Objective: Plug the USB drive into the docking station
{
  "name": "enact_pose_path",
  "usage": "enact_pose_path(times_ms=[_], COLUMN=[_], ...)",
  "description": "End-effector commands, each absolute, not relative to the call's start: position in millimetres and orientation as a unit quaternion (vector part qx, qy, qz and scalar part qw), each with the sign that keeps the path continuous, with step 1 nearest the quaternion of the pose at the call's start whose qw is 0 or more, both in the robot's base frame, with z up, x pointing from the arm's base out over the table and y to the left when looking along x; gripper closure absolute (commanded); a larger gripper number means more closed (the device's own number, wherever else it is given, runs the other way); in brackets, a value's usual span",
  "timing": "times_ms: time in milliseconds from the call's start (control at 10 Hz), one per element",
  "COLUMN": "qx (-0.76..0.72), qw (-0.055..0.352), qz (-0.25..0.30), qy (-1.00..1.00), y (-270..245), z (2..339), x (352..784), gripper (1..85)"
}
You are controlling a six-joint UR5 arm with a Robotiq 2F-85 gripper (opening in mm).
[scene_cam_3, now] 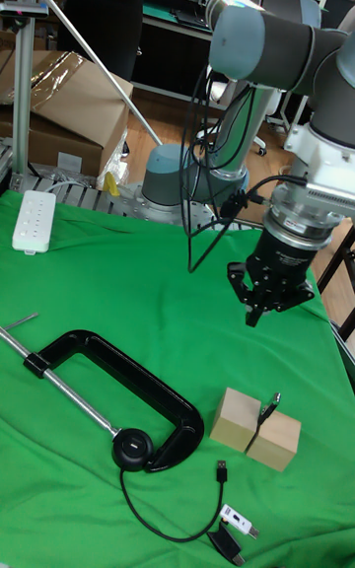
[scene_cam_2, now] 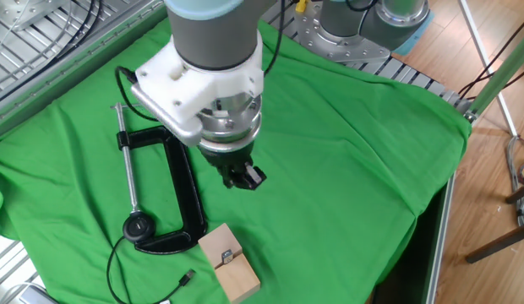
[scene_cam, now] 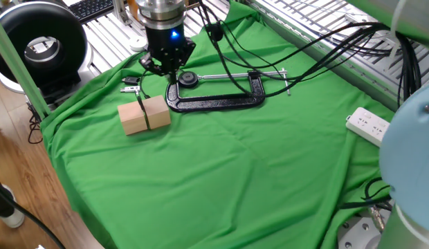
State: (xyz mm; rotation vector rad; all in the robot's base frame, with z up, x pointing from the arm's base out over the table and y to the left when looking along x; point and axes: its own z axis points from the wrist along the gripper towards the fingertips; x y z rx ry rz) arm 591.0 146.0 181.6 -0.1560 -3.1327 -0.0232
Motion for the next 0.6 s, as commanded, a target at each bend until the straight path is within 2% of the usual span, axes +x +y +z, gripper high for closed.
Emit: enact_pose_path(times_ms=[0, 200, 400, 500], qx=[-0.102, -0.117, -0.114, -0.108], qw=[-0.004, -0.017, -0.034, -0.041], qz=[-0.007, 0.002, 0.007, 0.002], qy=[-0.995, -0.993, -0.993, -0.993], y=[187, 218, 228, 227], z=[187, 192, 179, 171], x=[610, 629, 647, 653], gripper=[79.3, 72.7, 64.3, 55.7])
